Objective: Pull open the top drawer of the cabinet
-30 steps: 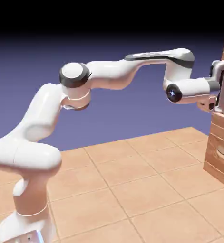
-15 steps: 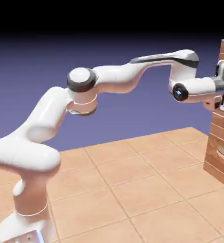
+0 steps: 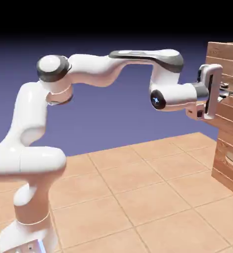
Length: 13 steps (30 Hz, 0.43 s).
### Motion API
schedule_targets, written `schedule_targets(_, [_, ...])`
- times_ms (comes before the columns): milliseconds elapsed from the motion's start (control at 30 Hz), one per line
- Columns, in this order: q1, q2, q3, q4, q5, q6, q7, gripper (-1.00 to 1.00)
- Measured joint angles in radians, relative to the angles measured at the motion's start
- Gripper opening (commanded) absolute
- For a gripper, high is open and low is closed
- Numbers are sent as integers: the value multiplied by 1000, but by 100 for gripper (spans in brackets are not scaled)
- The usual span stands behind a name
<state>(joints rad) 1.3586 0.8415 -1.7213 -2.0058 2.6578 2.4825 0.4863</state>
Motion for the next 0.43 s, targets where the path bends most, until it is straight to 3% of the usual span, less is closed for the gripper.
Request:
schedule_targets(300, [326, 52, -271, -319, -49, -76, -1, -100])
schedule_targets(333, [349, 61, -291, -342, -54, -81, 2, 100])
schedule_targets(433, [385, 76, -322, -377, -69, -86, 9, 100])
